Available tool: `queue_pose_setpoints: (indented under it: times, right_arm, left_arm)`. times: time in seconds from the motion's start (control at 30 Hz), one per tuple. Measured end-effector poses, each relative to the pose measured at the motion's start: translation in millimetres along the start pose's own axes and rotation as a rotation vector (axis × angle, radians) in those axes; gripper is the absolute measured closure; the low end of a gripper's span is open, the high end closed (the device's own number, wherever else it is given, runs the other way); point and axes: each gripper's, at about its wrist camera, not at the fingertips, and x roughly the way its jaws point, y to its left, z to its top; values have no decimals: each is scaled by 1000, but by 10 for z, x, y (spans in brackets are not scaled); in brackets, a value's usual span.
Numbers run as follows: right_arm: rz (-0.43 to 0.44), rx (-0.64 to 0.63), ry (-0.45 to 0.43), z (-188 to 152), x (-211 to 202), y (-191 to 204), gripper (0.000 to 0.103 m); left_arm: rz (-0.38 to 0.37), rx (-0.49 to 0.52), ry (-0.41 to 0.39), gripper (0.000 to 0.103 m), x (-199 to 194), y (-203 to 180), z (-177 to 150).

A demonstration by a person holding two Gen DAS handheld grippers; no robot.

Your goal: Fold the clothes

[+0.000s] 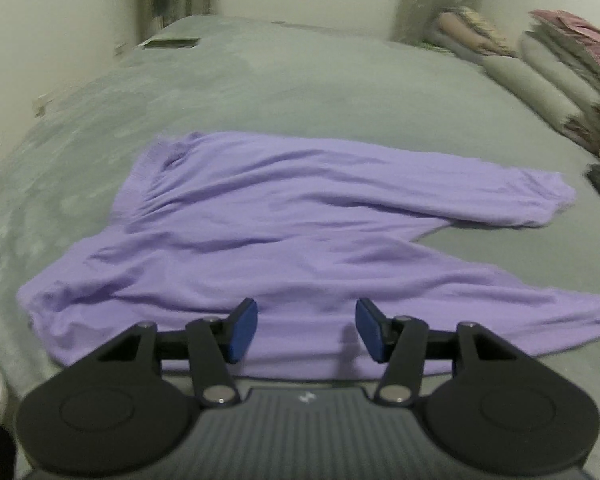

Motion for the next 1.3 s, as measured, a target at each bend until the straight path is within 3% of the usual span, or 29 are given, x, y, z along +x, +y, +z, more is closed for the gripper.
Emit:
queue_pose_setpoints:
  times: [0.1, 0.2, 0.27, 0.37, 0.43, 0.53, 0.6, 0.77, 0.97, 1.17, 1.27, 1.3]
  right_arm:
    - [25, -39, -57, 77, 27, 115, 74]
    - [38, -54, -27, 106, 109, 164, 75]
    - [52, -62, -10, 115, 152, 185, 92]
    - [27, -50, 13, 93, 146, 158, 102]
    - [9, -42, 28, 78, 141, 139, 102]
    - [19, -34, -12, 70, 53, 98, 102]
    - [-21, -51, -38, 76, 58, 104, 102]
    - [0, -149, 9, 19, 196, 226, 101]
    - [-31, -150, -14, 55, 224, 234, 98]
    - [-38, -166, -24, 28, 250, 260, 92]
    - [-37, -170, -20, 26, 250, 282, 92]
    - [-32, -164, -19, 28, 251, 269, 92]
  left_arm:
    - [-55, 67, 8, 51, -1, -161, -40]
    - [-78, 138, 16, 50, 9, -320, -101]
    - [-96, 168, 21, 50, 14, -410, -139]
    - [-115, 227, 23, 50, 26, -526, -203]
    - [-127, 261, 23, 50, 31, -571, -234]
    - [-138, 284, 23, 50, 27, -604, -256]
    - [-146, 297, 28, 50, 41, -612, -272]
    - [-148, 326, 32, 50, 87, -630, -300]
    - [-145, 356, 24, 50, 100, -654, -319]
    - [-167, 386, 19, 62, 73, -689, -340]
    - [-168, 398, 15, 74, 76, -704, -348]
    - [-168, 402, 12, 84, 70, -710, -349]
